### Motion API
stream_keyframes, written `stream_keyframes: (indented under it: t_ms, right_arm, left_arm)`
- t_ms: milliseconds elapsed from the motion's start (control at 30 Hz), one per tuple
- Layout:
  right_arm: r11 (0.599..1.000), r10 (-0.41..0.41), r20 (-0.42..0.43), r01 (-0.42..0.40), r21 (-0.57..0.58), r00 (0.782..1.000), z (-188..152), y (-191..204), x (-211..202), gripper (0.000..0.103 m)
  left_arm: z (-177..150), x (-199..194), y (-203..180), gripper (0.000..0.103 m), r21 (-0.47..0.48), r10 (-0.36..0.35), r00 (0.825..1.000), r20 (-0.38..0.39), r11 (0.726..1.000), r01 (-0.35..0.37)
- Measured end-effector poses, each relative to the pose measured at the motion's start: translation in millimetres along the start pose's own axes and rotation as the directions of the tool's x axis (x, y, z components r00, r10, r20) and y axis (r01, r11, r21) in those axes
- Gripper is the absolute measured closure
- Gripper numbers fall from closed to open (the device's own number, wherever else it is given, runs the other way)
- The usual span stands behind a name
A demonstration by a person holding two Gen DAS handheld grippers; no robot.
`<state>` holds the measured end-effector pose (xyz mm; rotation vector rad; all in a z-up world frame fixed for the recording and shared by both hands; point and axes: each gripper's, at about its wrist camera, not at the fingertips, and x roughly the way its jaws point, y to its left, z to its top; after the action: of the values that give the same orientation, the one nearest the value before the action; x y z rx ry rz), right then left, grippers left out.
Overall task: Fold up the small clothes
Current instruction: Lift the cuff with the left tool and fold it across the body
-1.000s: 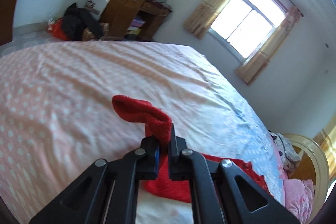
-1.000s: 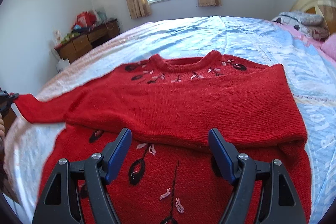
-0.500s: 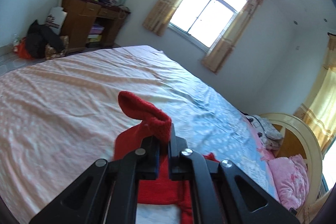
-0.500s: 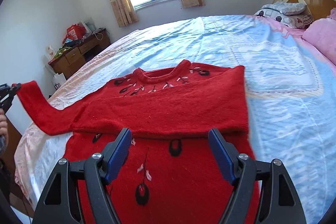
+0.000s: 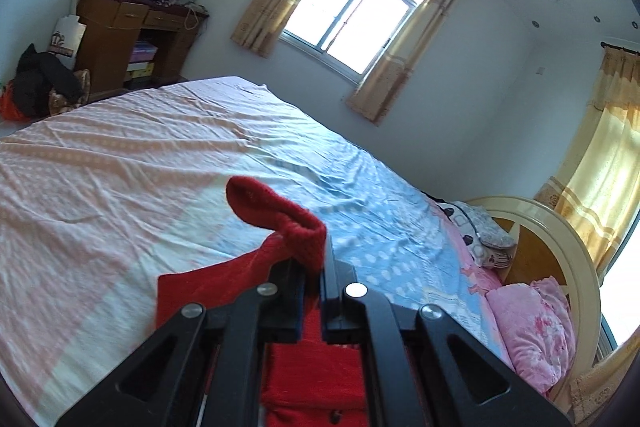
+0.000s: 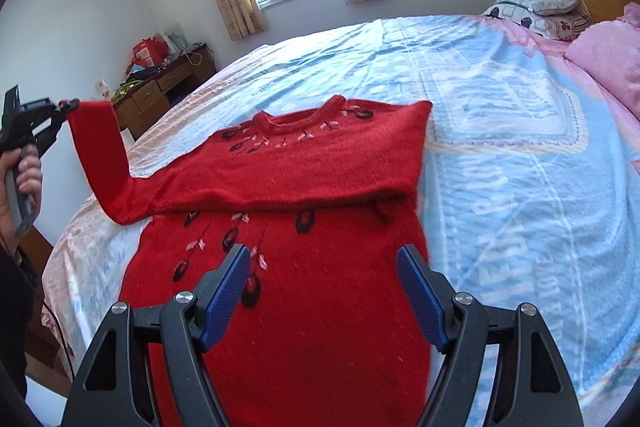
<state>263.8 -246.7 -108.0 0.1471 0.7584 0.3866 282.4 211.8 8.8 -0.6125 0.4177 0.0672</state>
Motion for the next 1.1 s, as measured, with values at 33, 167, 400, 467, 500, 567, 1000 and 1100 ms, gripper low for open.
stream_keyframes:
  t_ms: [33, 167, 400, 467, 500, 567, 1000, 1100]
  right_arm:
    - [1.0, -0.002, -0.001, 0.002, 0.003, 1.0, -1.8, -2.6, -1.7, 0.027]
    - [0.999, -0.011, 0.01, 0.01, 0.033, 1.0, -11.9, -18.1, -9.1, 0.027]
    - [0.993, -0.03, 0.022, 0.028, 0.112, 0.999, -21.7, -43.2, -9.8, 0.027]
    - [0.99, -0.028, 0.02, 0.025, 0.14, 0.999, -23.9, -49.4, -8.3, 0.027]
    - [0.988, -0.027, 0.016, 0.024, 0.151, 1.0, -24.8, -52.3, -7.5, 0.027]
    - [0.988, -0.025, 0.014, 0.023, 0.154, 1.0, -25.3, -54.0, -7.2, 0.027]
    - [0.985, -0.028, 0.003, 0.027, 0.169, 1.0, -33.3, -57.8, -0.9, 0.027]
    - [0.984, -0.04, 0.008, 0.038, 0.174, 0.999, -35.0, -59.8, -2.2, 0.027]
  left_arm:
    - [-0.1, 2.2, -4.5, 0.098, 0.0, -0.008, 1.0, -0.003, 1.0, 0.008]
    - [-1.5, 12.6, -35.0, 0.098, 0.025, -0.035, 0.999, -0.011, 0.999, 0.035]
    - [-12.6, 30.7, -94.6, 0.098, 0.064, -0.075, 0.996, -0.05, 0.995, 0.078]
    - [-14.3, 34.6, -106.6, 0.098, 0.077, -0.084, 0.995, -0.055, 0.993, 0.088]
    - [-16.6, 36.3, -113.6, 0.098, 0.084, -0.092, 0.994, -0.059, 0.992, 0.097]
    - [-20.7, 40.4, -126.6, 0.098, 0.096, -0.103, 0.992, -0.066, 0.989, 0.109]
    - [-83.3, 80.9, -199.5, 0.098, 0.14, -0.155, 0.978, -0.142, 0.974, 0.175]
    - [-116.8, 95.9, -217.9, 0.098, 0.178, -0.149, 0.972, -0.184, 0.967, 0.182]
